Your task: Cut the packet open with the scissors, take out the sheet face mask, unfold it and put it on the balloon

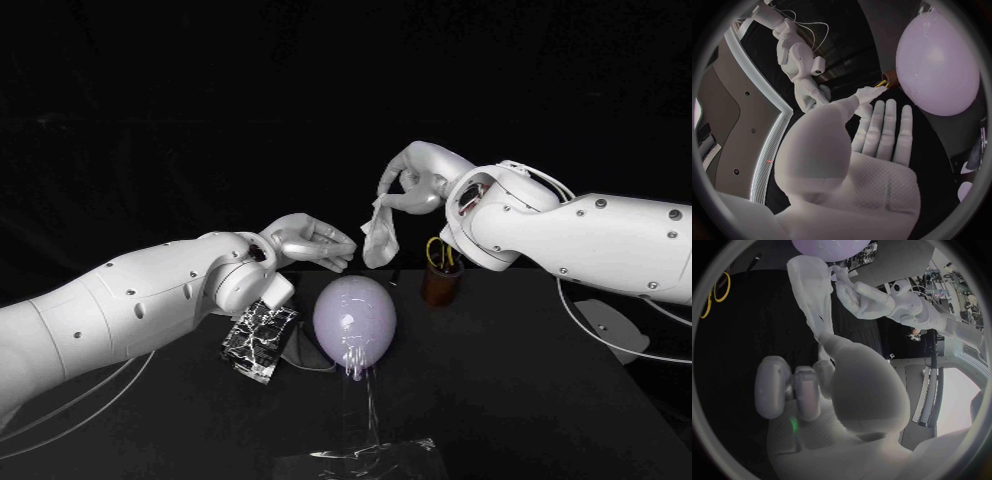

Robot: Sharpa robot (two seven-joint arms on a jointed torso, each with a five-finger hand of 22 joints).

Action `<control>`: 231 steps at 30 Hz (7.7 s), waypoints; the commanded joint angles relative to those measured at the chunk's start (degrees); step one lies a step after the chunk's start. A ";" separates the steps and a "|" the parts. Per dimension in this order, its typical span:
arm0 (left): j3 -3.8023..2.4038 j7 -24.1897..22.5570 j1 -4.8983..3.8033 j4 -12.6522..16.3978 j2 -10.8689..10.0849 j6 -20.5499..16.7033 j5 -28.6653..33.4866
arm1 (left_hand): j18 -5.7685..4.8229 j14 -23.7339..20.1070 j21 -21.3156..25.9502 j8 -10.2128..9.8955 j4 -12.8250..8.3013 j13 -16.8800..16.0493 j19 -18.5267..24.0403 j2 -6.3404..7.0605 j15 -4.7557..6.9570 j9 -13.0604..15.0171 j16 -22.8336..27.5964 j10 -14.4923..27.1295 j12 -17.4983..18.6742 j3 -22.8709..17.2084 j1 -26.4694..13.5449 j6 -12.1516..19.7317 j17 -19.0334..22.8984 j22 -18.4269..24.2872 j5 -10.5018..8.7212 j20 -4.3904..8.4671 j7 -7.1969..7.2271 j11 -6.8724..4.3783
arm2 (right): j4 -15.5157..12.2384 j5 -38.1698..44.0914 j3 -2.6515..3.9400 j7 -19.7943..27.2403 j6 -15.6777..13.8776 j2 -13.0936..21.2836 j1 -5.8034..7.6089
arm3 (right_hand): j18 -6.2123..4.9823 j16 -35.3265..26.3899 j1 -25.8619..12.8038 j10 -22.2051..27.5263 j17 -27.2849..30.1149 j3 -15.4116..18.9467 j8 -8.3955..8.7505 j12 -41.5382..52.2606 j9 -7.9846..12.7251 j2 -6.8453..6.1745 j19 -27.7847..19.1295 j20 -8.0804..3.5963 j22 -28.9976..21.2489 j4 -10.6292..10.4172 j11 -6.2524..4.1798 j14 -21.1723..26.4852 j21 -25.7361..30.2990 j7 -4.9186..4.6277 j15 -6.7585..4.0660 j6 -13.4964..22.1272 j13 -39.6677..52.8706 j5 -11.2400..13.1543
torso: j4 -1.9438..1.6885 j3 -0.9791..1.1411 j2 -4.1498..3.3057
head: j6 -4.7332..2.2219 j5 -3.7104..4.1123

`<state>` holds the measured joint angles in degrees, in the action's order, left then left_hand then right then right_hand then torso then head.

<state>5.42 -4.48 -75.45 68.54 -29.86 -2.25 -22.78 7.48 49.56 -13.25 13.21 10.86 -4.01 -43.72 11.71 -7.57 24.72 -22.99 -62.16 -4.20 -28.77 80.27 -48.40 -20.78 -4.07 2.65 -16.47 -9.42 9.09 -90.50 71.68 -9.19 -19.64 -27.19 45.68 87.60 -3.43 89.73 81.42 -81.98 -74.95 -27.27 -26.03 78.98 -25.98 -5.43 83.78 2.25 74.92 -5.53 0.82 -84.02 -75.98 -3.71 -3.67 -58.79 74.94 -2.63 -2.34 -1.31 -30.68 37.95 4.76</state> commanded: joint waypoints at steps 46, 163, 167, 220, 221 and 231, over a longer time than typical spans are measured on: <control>-0.07 -2.67 0.13 -0.17 0.32 -2.43 2.17 | 0.11 1.32 0.76 1.34 1.09 0.07 -0.56 -4.12 0.54 -0.45 1.65 -2.21 -0.25 0.22 3.36 -4.83 -0.25 0.03 0.12 -0.11 0.51 -0.71 | -1.57 -0.08 0.07 1.17 -0.73 -1.14 -0.45 | 0.96 0.27 -0.34 -3.00 -15.05 -0.67 -0.31 0.17 -0.08 0.27 2.18 -0.04 11.83 0.14 -1.49 -5.98 -0.17 0.11 -0.34 -0.37 6.80 -0.17 | -0.01 0.00 -0.01 | 0.08 0.12; -0.05 -0.43 0.48 -0.56 -0.78 -0.94 10.73 | 1.10 5.00 1.35 7.11 3.01 -0.12 -1.97 -6.44 2.19 4.01 3.05 -10.54 -0.90 1.29 3.86 -8.92 -1.78 -0.02 0.07 -0.07 3.96 -3.02 | -1.01 0.07 0.07 0.61 0.00 1.26 -0.43 | 1.01 0.27 -0.67 -3.05 -15.05 -1.27 -0.43 0.13 -0.16 0.06 2.26 -0.07 11.89 0.42 -1.49 -5.98 -0.47 0.10 -0.35 -0.32 6.82 -0.17 | 0.02 0.02 -0.01 | 0.41 0.27; -0.05 -0.40 0.48 -0.51 -0.76 -1.12 10.77 | 1.22 5.17 1.39 7.87 1.95 -0.10 -2.11 -5.21 2.27 4.69 3.11 -11.06 -0.91 1.92 4.98 -9.19 -1.95 -0.02 0.08 -0.08 4.94 -3.20 | -1.07 0.07 0.07 0.62 0.02 1.23 -0.43 | 1.01 0.27 -0.67 -3.05 -15.05 -1.27 -0.43 0.13 -0.16 0.06 2.26 -0.07 11.89 0.42 -1.49 -5.98 -0.47 0.10 -0.35 -0.32 6.82 -0.17 | 0.02 0.01 0.00 | 0.43 0.28; -0.05 0.40 0.48 -0.16 -0.67 -1.70 13.89 | 1.47 5.09 1.91 9.64 1.69 0.17 -2.54 -5.17 2.36 7.96 4.42 -11.47 0.44 0.41 7.02 -7.48 -3.30 -0.03 0.18 -0.13 3.31 -3.48 | -1.18 0.07 0.05 0.69 0.44 1.31 -0.43 | 1.00 0.27 -0.80 -3.06 -15.05 -1.46 -0.49 0.09 -0.19 -0.03 2.24 -0.07 11.87 0.51 -1.49 -5.98 -0.40 0.10 -0.35 -0.32 6.82 -0.17 | 0.00 -0.01 0.00 | 0.47 0.22; -0.05 0.38 0.48 -0.16 -0.68 -1.78 14.04 | 1.45 5.00 1.90 9.53 1.51 0.22 -2.54 -5.46 2.27 8.05 4.54 -11.05 0.57 -0.12 7.14 -7.07 -3.28 -0.04 0.17 -0.13 2.94 -3.33 | -1.21 0.07 0.05 0.72 0.47 1.37 -0.43 | 1.00 0.27 -0.80 -3.06 -15.05 -1.46 -0.49 0.09 -0.19 -0.03 2.24 -0.07 11.87 0.51 -1.49 -5.98 -0.40 0.10 -0.35 -0.32 6.82 -0.17 | -0.01 -0.01 0.00 | 0.46 0.21; -0.05 0.13 0.49 -0.14 -0.97 -2.30 15.57 | 1.37 5.23 1.84 9.93 1.14 0.04 -2.54 -5.68 2.12 8.82 4.75 -11.19 0.23 -1.69 6.05 -6.74 -3.38 -0.10 0.15 -0.11 3.30 -3.14 | -1.36 0.07 0.00 0.82 0.59 2.47 -0.50 | 1.00 0.27 -0.80 -3.06 -15.05 -1.46 -0.49 0.09 -0.19 -0.03 2.24 -0.07 11.87 0.51 -1.49 -5.98 -0.40 0.10 -0.35 -0.32 6.82 -0.17 | 0.04 0.02 0.02 | 0.38 0.12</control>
<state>5.44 -3.90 -74.93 68.26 -30.85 -4.44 -8.76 8.35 54.97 -11.70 22.72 12.54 -3.92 -45.98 6.02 -5.25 33.46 -18.62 -73.40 -3.78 -29.61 86.86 -55.13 -24.09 -4.11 2.62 -16.69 -6.59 5.84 -91.80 71.16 -9.23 -18.98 -27.07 48.01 87.12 -3.42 89.74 80.87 -81.98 -74.91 -28.38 -26.33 78.70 -26.12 -5.97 83.77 2.25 74.90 -4.89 0.82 -83.92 -76.15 -3.58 -3.57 -58.84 74.92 -2.51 -2.33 -1.31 -30.67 38.38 4.95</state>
